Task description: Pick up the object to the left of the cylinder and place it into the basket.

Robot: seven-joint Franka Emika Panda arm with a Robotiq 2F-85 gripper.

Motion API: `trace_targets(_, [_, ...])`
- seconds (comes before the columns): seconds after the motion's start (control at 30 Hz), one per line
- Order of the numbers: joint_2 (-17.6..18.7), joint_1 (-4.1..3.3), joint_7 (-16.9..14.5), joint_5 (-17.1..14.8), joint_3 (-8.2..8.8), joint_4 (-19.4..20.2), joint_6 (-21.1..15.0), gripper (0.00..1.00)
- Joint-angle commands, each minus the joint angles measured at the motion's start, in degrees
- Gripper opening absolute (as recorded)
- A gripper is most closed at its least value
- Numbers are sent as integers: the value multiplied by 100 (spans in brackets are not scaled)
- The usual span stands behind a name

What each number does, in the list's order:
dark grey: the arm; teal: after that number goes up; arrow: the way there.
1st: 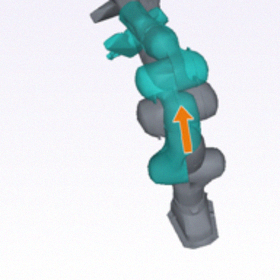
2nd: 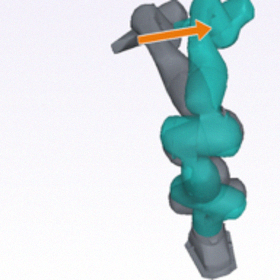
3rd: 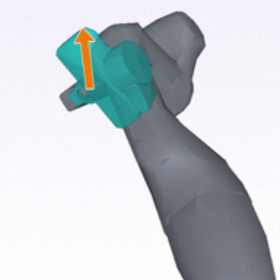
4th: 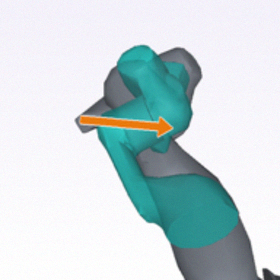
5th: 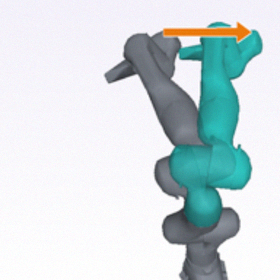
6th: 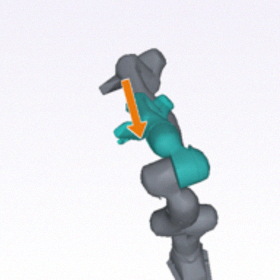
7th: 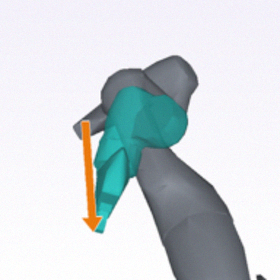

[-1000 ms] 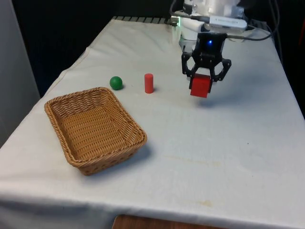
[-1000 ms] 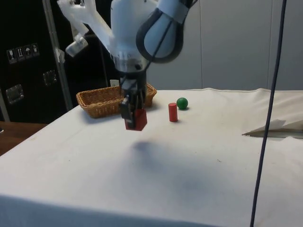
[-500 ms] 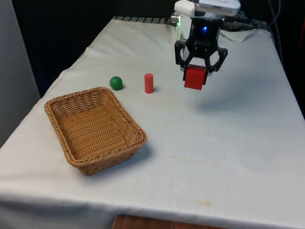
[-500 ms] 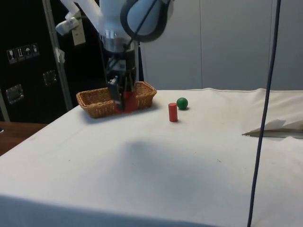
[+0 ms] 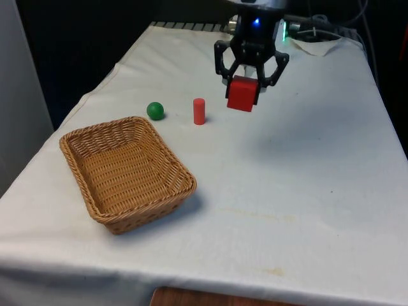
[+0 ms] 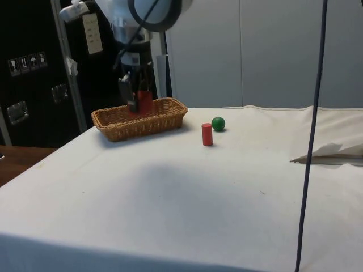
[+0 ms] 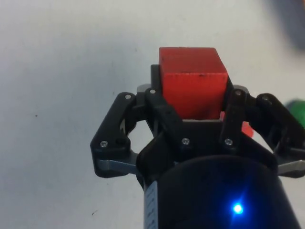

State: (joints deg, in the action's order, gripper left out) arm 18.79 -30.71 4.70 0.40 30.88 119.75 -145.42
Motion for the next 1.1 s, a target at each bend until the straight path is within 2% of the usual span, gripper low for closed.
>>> trace_targets(0.0, [29,74,-120,-97,-23,-126,109,2])
trace_targets(0.17, [206,155,-321,-212,80,-458,223,2])
trace_targets(0.2, [189,74,-223,-120,143,-401,160,2])
trace_targets(0.23, [229,86,-269,-155,166,-458,172,2])
trace_targets(0.27, [338,189,-458,-327,138,-619,252,2])
trace_targets(0.5, [670,269,-848,-682,298,-980,269,2])
trace_targets(0.53, [676,189,-779,-636,367,-951,235,2])
trace_targets(0.57, [768,292,-951,-791,338,-1077,264,2])
trace_targets(0.7, [968,332,-1169,-1008,435,-1266,252,2])
trace_targets(0.73, [1071,367,-1278,-1117,476,-1364,252,2])
trace_targets(0.77, [1083,275,-1220,-1083,561,-1341,235,2])
trace_targets(0.8, [1123,378,-1324,-1169,498,-1415,252,2])
trace_targets(1.07, [1616,493,-1833,-1730,710,-1868,264,2])
